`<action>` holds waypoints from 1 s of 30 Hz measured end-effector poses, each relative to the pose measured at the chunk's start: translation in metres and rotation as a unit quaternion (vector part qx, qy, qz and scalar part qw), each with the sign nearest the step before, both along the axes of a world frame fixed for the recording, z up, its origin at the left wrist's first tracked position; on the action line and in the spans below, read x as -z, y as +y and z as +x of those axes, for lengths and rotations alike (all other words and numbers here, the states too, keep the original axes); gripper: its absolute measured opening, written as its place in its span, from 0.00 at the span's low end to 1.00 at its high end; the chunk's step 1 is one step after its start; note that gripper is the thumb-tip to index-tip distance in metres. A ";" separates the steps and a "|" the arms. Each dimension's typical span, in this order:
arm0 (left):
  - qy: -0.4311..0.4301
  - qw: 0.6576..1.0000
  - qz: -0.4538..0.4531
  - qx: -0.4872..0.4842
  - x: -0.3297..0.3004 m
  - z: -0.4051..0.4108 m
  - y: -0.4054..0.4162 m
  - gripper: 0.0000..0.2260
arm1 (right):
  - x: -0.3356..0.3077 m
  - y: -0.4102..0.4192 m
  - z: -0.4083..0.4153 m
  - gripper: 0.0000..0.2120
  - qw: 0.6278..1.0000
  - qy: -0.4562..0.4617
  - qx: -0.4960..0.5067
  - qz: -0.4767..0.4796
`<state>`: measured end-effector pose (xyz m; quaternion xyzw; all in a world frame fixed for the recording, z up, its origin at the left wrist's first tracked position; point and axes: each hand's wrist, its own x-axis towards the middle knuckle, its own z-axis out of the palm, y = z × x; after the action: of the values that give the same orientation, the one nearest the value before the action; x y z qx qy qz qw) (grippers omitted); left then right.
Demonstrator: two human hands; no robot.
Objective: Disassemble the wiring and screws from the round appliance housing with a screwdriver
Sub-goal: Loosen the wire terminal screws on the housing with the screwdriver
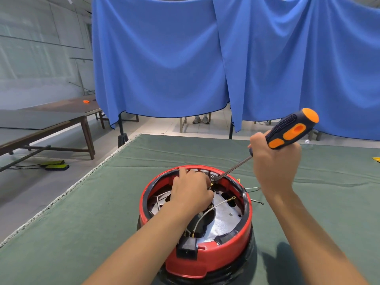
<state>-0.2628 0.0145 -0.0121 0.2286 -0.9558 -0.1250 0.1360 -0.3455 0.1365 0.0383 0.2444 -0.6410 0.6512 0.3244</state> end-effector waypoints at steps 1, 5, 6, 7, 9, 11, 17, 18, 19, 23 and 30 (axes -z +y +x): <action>-0.004 1.000 0.003 0.000 0.000 0.000 0.000 0.13 | 0.001 0.001 -0.004 0.17 1.000 -0.018 -0.002 -0.012; -0.006 1.000 0.018 -0.001 0.001 -0.001 -0.001 0.13 | 0.004 0.004 -0.018 0.13 0.995 -0.083 0.000 -0.058; -0.005 1.000 0.021 -0.002 0.001 -0.001 -0.001 0.13 | 0.004 0.004 -0.021 0.12 0.993 -0.096 0.003 -0.067; -0.005 1.000 0.022 -0.002 0.001 -0.001 -0.001 0.13 | 0.005 0.004 -0.023 0.12 0.991 -0.106 0.008 -0.075; -0.002 1.000 0.026 -0.002 0.002 -0.002 -0.001 0.12 | 0.005 0.004 -0.029 0.13 0.989 -0.119 0.019 -0.084; 0.002 1.000 0.031 -0.001 0.002 -0.002 -0.001 0.12 | 0.005 0.004 -0.033 0.14 0.987 -0.128 0.024 -0.093; 0.003 0.999 0.033 -0.001 0.002 -0.001 -0.001 0.12 | 0.006 0.004 -0.043 0.10 0.979 -0.173 0.020 -0.109; 0.002 0.999 0.033 0.000 0.002 -0.001 -0.001 0.12 | 0.008 0.004 -0.045 0.10 0.975 -0.190 0.020 -0.113; 0.002 0.999 0.034 0.000 0.002 -0.001 -0.001 0.13 | 0.009 0.005 -0.046 0.10 0.972 -0.204 0.017 -0.117; 0.000 0.999 0.039 -0.002 0.001 0.000 -0.003 0.13 | 0.001 0.005 -0.037 0.11 0.978 -0.169 -0.011 -0.122; 0.002 0.999 0.048 0.002 0.001 0.001 -0.004 0.12 | -0.010 -0.005 0.000 0.16 0.998 0.008 -0.011 -0.069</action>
<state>-0.2618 0.0108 -0.0131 0.2331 -0.9488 -0.1717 0.1266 -0.3457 0.1315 0.0488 0.2343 -0.5894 0.6951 0.3384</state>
